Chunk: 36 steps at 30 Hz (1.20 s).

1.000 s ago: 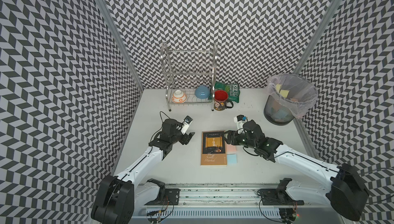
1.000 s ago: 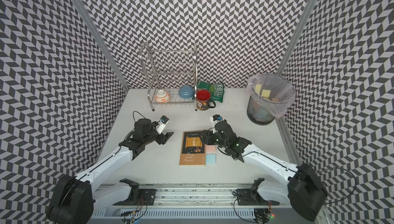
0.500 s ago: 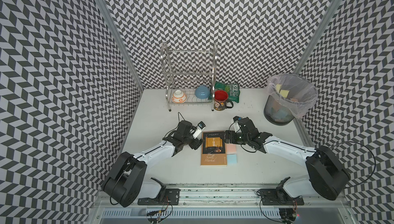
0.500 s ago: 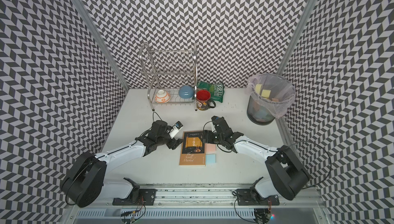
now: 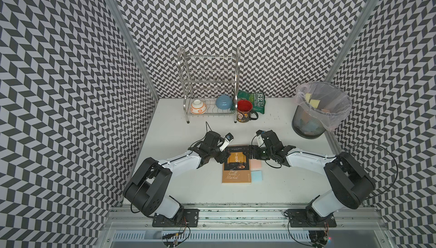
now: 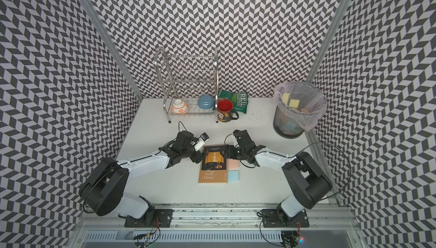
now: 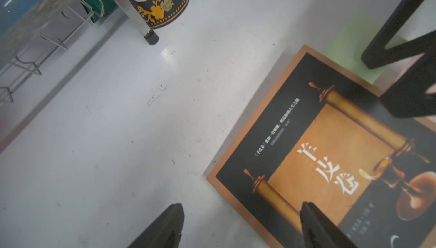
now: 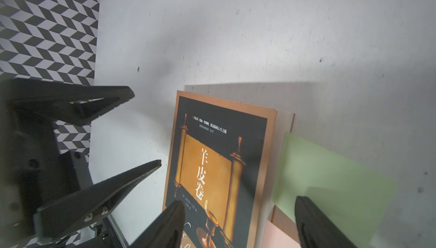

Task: Peel off the used sticky note
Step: Open the book at the center of the board.

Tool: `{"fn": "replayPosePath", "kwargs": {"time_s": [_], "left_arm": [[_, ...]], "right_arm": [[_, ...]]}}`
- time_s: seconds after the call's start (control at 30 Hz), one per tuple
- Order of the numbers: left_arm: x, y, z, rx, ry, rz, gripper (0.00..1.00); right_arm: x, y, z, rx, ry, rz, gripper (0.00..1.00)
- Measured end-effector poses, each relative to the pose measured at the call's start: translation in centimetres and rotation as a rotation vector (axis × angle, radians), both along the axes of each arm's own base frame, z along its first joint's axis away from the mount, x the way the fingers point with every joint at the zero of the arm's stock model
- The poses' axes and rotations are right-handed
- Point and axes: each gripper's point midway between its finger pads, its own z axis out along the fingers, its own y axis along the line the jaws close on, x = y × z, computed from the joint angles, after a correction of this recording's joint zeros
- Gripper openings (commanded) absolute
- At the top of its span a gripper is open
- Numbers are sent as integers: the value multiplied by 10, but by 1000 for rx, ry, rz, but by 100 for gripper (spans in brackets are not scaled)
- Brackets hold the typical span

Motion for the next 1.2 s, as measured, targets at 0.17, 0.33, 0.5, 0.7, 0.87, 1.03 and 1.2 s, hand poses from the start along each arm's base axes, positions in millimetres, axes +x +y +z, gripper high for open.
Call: {"fn": "replayPosePath", "kwargs": {"time_s": [0.17, 0.33, 0.5, 0.7, 0.87, 1.03, 1.2], "left_arm": [[-2, -8, -9, 23, 11, -14, 81], [-8, -9, -31, 69, 55, -21, 80], [-4, -9, -34, 86, 48, -8, 80], [-2, -9, -34, 87, 40, -2, 80], [-1, -9, -34, 90, 34, 1, 80], [-1, -9, -34, 89, 32, 1, 80], [0, -9, -34, 89, 30, 2, 80]], "right_arm": [[1, 1, -6, 4, 13, 6, 77], [3, 5, -2, 23, 0, 14, 75], [6, 9, 4, 39, -11, 20, 75], [10, 14, 0, 48, -8, 28, 75], [10, 13, -6, 43, 5, 24, 75], [12, 14, -6, 47, 1, 21, 75], [13, 15, -6, 50, -4, 18, 75]]}}
